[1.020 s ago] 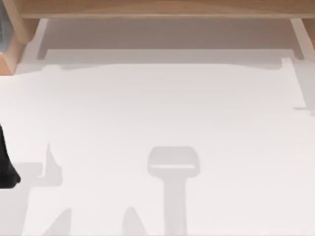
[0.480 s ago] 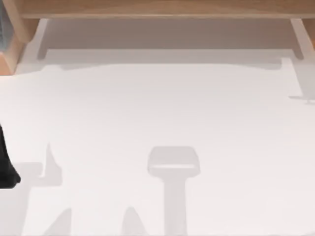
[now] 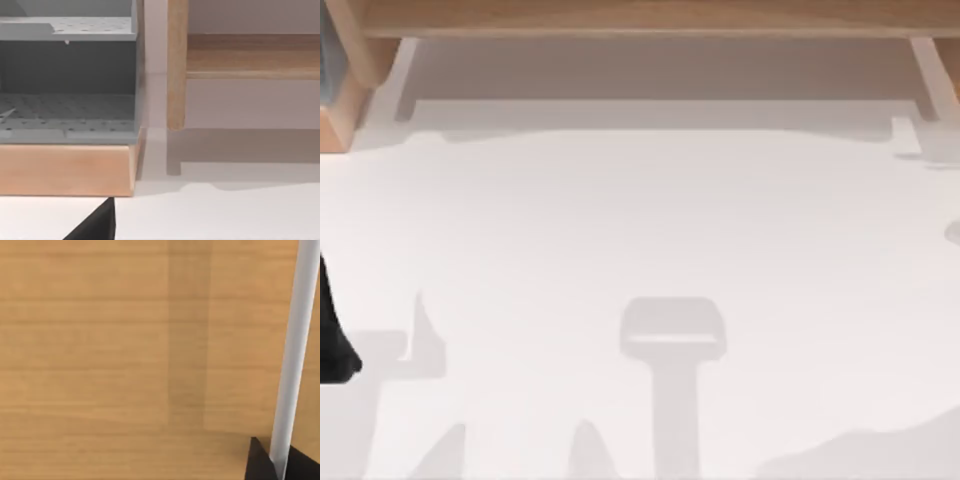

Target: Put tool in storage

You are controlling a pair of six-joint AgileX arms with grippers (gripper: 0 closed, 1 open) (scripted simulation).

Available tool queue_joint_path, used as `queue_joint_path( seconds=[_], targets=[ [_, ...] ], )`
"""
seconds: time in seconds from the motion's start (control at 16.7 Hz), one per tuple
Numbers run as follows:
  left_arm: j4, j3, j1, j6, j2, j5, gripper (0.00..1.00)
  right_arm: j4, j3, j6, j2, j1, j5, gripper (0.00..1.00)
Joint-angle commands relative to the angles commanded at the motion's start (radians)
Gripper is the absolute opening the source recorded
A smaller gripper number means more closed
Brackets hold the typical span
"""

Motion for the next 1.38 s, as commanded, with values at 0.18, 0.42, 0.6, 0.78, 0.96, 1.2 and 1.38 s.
queue_joint_path(
  seconds=[0.18, 0.42, 0.6, 0.78, 0.96, 1.2, 1.38],
  targets=[
    [0.0, 0.0, 0.0, 0.0, 0.0, 0.0, 1.0, -0.006, 0.007, 0.0, 0.004, 0.004, 0.003, 0.0],
    [0.0, 0.0, 0.0, 0.0, 0.0, 0.0, 1.0, -0.03, 0.04, 0.003, 0.025, 0.013, 0.005, 0.0],
    [0.0, 0.0, 0.0, 0.0, 0.0, 0.0, 1.0, -0.087, 0.149, 0.003, 0.074, 0.034, 0.03, 0.0],
    [0.0, 0.0, 0.0, 0.0, 0.0, 0.0, 1.0, -0.145, 0.256, 0.001, 0.117, 0.055, 0.058, 0.0],
    [0.0, 0.0, 0.0, 0.0, 0.0, 0.0, 1.0, -0.163, 0.285, 0.001, 0.128, 0.062, 0.068, 0.0],
    [0.0, 0.0, 0.0, 0.0, 0.0, 0.0, 1.0, -0.163, 0.285, 0.001, 0.128, 0.062, 0.068, 0.15],
    [0.0, 0.0, 0.0, 0.0, 0.0, 0.0, 1.0, -0.163, 0.285, 0.001, 0.128, 0.062, 0.068, 0.38]
  ],
)
